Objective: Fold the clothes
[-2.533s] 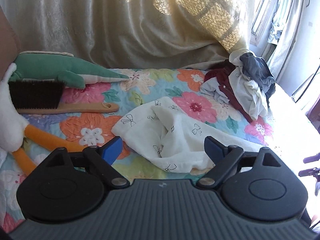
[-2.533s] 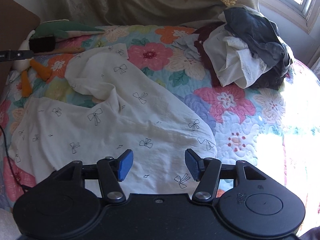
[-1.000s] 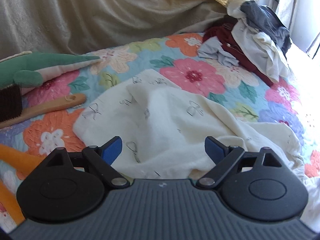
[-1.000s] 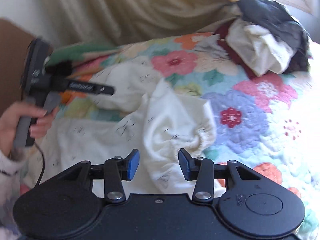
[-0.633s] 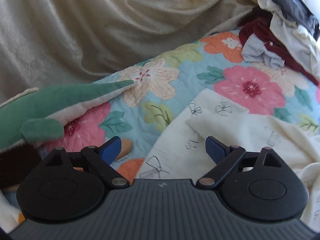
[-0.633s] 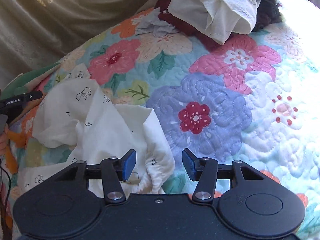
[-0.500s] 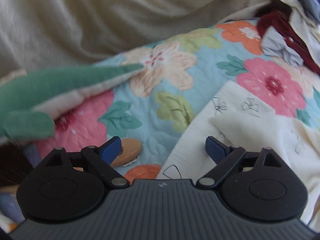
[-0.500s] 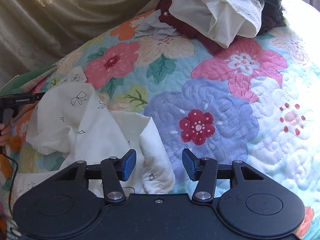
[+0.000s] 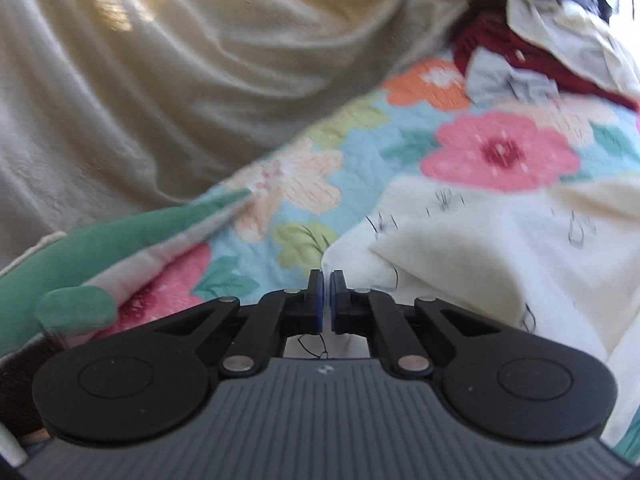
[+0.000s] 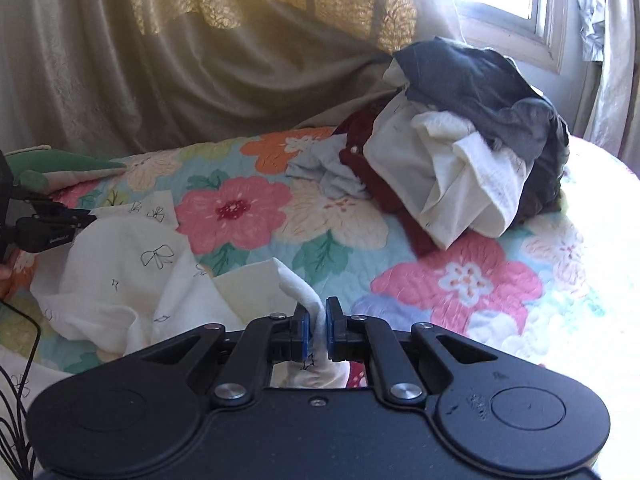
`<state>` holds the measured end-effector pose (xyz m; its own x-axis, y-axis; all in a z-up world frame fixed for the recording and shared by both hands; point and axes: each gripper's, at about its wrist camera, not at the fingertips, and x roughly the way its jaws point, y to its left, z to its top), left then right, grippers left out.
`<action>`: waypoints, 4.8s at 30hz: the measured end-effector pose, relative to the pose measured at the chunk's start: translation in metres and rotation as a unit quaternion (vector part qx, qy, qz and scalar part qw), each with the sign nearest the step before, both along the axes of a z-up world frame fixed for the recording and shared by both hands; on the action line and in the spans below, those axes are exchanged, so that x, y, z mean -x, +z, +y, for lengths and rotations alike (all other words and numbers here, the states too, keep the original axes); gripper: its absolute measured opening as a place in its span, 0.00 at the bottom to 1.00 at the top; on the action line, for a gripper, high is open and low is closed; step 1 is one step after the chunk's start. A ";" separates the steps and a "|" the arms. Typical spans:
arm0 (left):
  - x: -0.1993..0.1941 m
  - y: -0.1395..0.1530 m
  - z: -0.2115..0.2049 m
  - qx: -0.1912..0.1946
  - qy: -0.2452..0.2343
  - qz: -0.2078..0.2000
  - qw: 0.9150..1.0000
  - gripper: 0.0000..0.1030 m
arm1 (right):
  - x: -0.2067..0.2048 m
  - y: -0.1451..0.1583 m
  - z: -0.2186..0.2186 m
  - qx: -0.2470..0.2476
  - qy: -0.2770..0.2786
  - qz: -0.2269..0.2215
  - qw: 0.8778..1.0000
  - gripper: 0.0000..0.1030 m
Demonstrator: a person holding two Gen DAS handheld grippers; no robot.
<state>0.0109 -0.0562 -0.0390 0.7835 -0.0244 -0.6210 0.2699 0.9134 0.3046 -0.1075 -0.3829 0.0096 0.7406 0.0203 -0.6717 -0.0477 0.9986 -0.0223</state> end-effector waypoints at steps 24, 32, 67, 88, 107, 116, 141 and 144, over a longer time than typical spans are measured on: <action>0.044 0.013 0.090 0.126 0.195 -0.033 0.972 0.72 | -0.047 -0.012 -0.069 0.046 -0.124 -0.037 0.990 0.52; 0.022 0.030 0.046 0.055 0.085 -0.038 0.994 1.00 | -0.027 -0.009 -0.034 -0.095 -0.059 -0.001 0.994 0.53; -0.041 0.011 0.047 0.102 -0.067 0.083 0.989 0.69 | 0.020 -0.057 0.033 -0.178 0.005 0.067 0.982 0.54; 0.100 0.010 0.004 0.155 -0.154 0.120 0.969 0.04 | -0.004 -0.059 0.042 -0.250 -0.045 0.034 0.967 0.54; 0.152 0.068 0.059 0.171 -0.067 0.066 0.981 0.65 | -0.025 -0.030 0.095 -0.179 0.007 0.011 0.984 0.54; 0.112 0.031 0.064 0.250 -0.042 0.145 0.956 0.13 | -0.057 -0.060 0.150 -0.136 0.050 0.054 0.988 0.53; 0.169 0.008 0.058 0.256 -0.019 0.132 0.958 0.08 | -0.031 -0.090 0.128 -0.211 0.013 0.060 0.975 0.45; 0.170 0.023 0.058 0.236 -0.004 0.090 0.968 0.04 | -0.034 -0.087 0.125 -0.196 -0.002 0.052 0.979 0.04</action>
